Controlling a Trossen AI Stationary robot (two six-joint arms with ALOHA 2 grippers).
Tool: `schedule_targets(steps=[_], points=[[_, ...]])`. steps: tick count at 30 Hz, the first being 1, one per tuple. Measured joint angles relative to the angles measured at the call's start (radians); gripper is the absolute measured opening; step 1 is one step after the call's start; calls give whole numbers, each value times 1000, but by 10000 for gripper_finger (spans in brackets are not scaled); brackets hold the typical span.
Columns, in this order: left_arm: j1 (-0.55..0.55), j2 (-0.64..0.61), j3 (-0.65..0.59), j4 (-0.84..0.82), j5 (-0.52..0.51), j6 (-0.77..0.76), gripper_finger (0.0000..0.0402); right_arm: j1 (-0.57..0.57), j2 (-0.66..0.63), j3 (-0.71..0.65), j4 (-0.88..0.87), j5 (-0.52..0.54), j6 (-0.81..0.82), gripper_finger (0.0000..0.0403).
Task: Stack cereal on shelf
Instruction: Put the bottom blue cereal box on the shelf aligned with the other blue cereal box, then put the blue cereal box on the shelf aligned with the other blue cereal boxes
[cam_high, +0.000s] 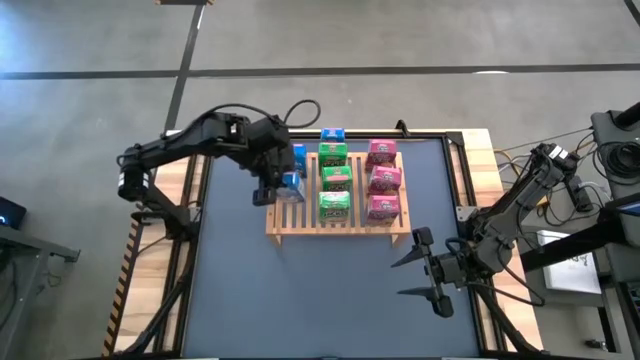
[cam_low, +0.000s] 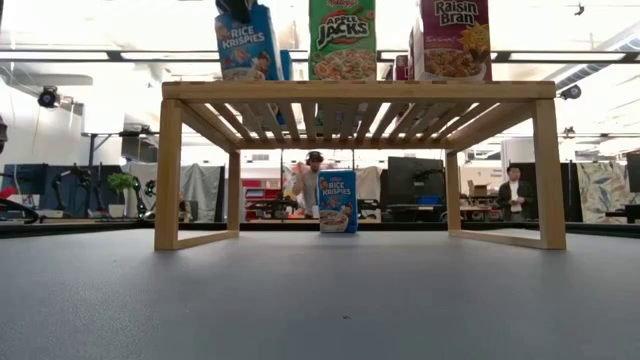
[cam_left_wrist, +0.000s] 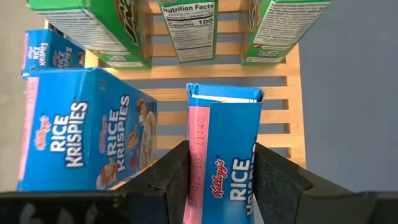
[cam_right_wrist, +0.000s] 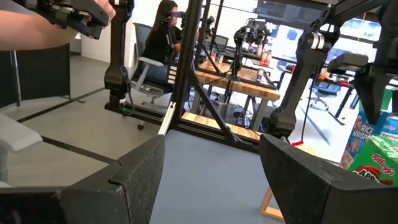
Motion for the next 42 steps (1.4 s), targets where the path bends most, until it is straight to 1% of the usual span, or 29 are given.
schedule_targets(steps=[6, 12, 16, 23, 28, 33, 38, 40, 42], points=[[0, 36, 0, 16, 0, -2, 136, 0, 0, 0, -2, 0, 0, 251], [7, 41, 0, 26, -1, -6, 140, 0, 0, -4, -7, 0, 10, 251], [7, 41, 0, 37, -1, -8, 160, 0, 0, -4, -16, 0, 22, 251], [7, 41, 1, 44, -2, -13, 211, 0, 0, -4, -16, 0, 21, 251], [7, 37, 5, 34, -2, -13, 234, 0, 0, -4, -16, 0, 25, 251], [7, 9, 59, -28, -5, -15, 244, 0, 0, -4, -15, 0, 22, 251], [6, -34, 108, -27, -19, -16, 245, -15, -5, 18, -6, 14, -1, 251], [6, -64, 108, -24, -49, -16, 245, -34, -15, 46, -5, 29, -16, 251], [6, -114, 73, 20, -103, -17, 245, -57, -26, 86, -28, 29, -53, 251]])
